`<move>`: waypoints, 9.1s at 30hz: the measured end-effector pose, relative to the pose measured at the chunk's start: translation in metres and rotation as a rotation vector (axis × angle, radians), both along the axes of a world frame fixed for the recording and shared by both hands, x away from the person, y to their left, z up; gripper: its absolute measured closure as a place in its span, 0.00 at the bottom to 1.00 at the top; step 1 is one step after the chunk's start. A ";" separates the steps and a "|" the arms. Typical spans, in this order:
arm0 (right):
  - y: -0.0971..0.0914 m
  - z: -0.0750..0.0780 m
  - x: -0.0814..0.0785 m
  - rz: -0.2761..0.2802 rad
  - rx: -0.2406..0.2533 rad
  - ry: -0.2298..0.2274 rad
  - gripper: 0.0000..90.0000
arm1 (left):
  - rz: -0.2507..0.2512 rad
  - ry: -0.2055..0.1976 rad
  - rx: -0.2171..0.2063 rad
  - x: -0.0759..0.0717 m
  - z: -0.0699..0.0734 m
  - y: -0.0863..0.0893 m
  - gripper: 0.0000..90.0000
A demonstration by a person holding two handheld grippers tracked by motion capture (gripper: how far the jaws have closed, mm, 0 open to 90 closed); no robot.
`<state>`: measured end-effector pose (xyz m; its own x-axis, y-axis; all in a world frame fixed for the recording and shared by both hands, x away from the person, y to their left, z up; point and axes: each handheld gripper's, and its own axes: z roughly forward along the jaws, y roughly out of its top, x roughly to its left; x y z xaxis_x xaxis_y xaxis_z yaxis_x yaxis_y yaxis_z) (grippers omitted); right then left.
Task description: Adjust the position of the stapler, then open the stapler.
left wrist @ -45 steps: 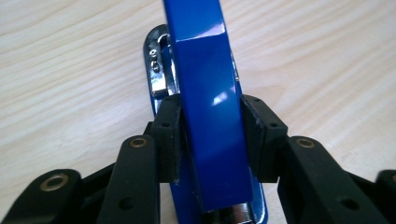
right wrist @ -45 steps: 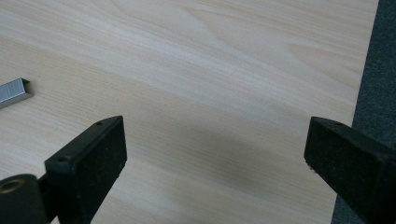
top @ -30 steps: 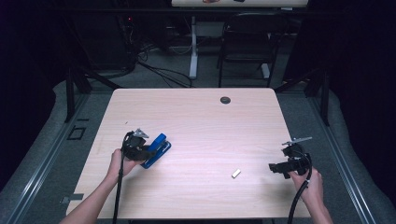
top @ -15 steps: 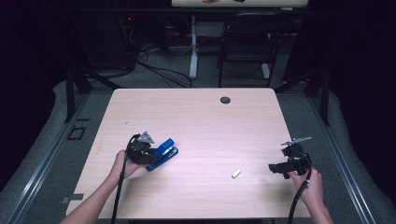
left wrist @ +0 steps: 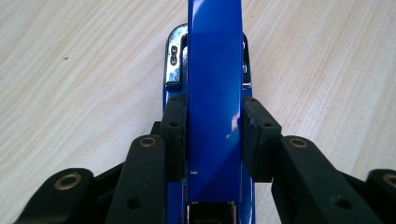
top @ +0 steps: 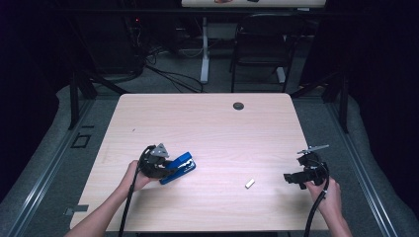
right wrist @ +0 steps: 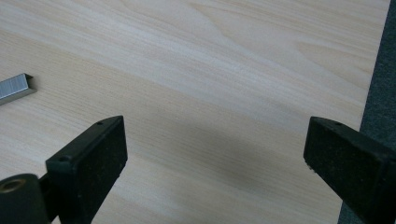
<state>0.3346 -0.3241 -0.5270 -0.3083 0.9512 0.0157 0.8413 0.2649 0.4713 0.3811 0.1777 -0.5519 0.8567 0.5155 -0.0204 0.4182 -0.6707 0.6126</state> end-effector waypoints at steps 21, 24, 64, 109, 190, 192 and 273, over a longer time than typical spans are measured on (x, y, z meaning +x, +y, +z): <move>0.004 0.000 0.000 0.023 0.008 -0.002 0.07 | -0.181 0.004 -0.018 -0.004 -0.001 -0.028 0.73; 0.003 0.000 0.000 0.027 0.006 0.004 0.07 | -0.189 0.005 -0.022 -0.004 -0.001 -0.027 0.73; 0.008 0.002 -0.002 0.039 0.049 0.008 0.08 | -0.399 -0.014 -0.058 -0.011 0.009 -0.084 0.57; 0.085 0.025 -0.014 0.190 0.197 -0.035 0.25 | -0.459 0.063 -0.078 -0.010 0.007 -0.103 0.62; 0.143 0.014 0.003 0.287 0.170 -0.004 0.44 | -0.463 -0.050 -0.085 -0.020 0.026 -0.122 0.73; 0.145 0.014 0.003 0.291 0.175 -0.003 0.45 | -0.463 -0.057 -0.104 -0.020 0.027 -0.119 0.73; 0.208 -0.010 -0.001 0.479 0.128 -0.034 1.00 | -0.420 -0.105 -0.160 -0.034 0.062 -0.047 0.73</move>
